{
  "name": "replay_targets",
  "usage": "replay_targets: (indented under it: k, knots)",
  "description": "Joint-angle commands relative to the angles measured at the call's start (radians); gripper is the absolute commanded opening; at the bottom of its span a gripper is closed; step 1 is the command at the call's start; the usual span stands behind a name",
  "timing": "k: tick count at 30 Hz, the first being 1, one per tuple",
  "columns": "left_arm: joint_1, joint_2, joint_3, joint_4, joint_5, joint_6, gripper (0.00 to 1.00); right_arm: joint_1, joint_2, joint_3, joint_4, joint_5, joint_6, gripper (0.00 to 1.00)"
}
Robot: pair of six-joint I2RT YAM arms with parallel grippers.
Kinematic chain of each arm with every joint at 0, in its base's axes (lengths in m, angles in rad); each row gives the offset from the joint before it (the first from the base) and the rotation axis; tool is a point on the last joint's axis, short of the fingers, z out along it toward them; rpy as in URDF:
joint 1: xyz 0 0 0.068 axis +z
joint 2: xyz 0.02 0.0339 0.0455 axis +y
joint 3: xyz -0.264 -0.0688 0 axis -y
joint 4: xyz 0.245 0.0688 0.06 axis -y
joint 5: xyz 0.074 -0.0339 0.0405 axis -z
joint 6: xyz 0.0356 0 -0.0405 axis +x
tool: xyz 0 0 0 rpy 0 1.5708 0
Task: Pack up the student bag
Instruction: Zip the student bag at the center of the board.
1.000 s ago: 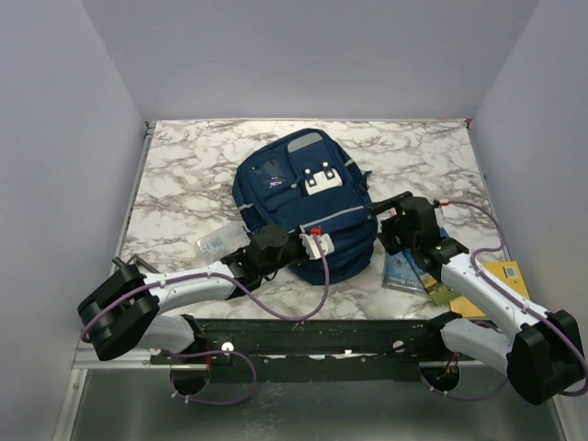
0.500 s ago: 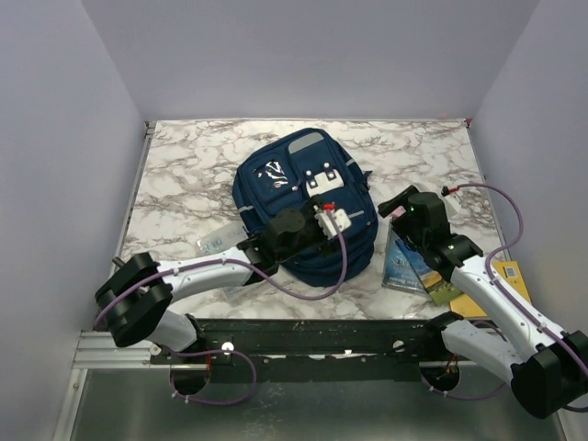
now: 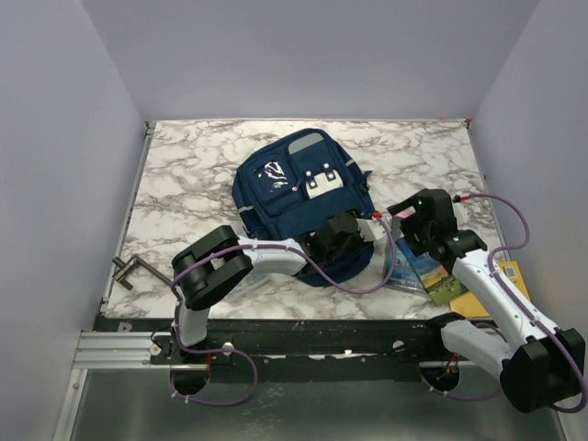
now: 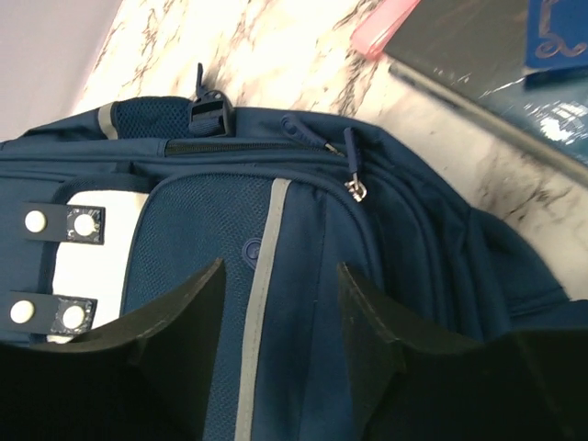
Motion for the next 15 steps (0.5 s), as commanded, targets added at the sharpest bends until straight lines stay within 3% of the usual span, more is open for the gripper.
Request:
replay_targets:
  k: [1, 4, 8, 15]
  knots:
    - [0.0, 0.042, 0.031, -0.008, -0.108, 0.083, 0.5, -0.024, 0.049, 0.033, 0.029, -0.12, 0.031, 1.0]
    - [-0.005, 0.003, -0.019, -0.008, -0.028, 0.063, 0.56, -0.026, 0.097, 0.058, 0.027, -0.144, 0.042, 1.0]
    - [-0.006, -0.093, -0.08, -0.036, 0.097, 0.003, 0.77, -0.026, 0.118, 0.069, 0.047, -0.164, 0.02, 1.0]
    - [-0.012, -0.101, -0.059, -0.118, 0.095, 0.009, 0.81, -0.026, 0.124, 0.04, 0.075, -0.194, 0.055, 0.99]
